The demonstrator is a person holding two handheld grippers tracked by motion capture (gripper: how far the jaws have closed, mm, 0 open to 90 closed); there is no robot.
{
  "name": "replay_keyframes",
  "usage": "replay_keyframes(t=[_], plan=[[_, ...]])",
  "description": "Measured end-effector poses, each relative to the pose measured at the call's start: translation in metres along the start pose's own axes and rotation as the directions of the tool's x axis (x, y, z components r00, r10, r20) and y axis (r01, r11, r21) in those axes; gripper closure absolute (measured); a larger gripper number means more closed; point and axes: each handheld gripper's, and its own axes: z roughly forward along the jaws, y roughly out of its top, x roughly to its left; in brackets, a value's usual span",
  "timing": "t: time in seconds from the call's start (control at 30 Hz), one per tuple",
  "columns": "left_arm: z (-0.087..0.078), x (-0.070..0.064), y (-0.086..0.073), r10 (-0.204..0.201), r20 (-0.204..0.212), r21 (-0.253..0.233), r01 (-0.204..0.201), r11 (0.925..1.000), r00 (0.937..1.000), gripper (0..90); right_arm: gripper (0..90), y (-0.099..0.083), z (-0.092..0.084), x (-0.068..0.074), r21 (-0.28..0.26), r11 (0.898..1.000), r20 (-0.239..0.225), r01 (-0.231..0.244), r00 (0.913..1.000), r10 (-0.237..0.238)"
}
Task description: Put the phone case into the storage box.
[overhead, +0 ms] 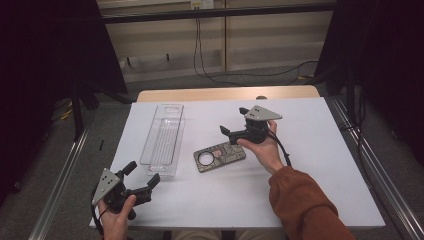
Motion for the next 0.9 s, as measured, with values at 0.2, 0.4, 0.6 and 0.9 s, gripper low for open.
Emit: replay_keyframes(t=[0.2,0.4,0.6,0.9], plan=[[0.0,0.0,0.0,-0.001,0.0,-0.001,0.001,1.0,1.0,3.1,7.0,0.003,0.012,-0.004,0.014,1.0,0.004,0.018,0.9998,-0.018],[0.001,0.0,0.0,-0.01,-0.002,-0.004,0.01,0.9999,0.9999,3.1,20.4,0.005,0.023,-0.006,0.027,0.999,0.004,0.039,0.9992,-0.039],[0.001,-0.001,0.0,-0.007,0.008,-0.002,0.007,1.0,0.9999,3.1,35.1,0.01,0.031,-0.005,0.043,0.998,-0.015,0.042,0.999,-0.041],[0.002,0.0,-0.001,0.002,0.02,0.011,-0.003,0.9999,0.9998,3.1,61.6,0.011,0.036,-0.009,0.1,0.995,-0.04,-0.003,0.9992,0.007]])
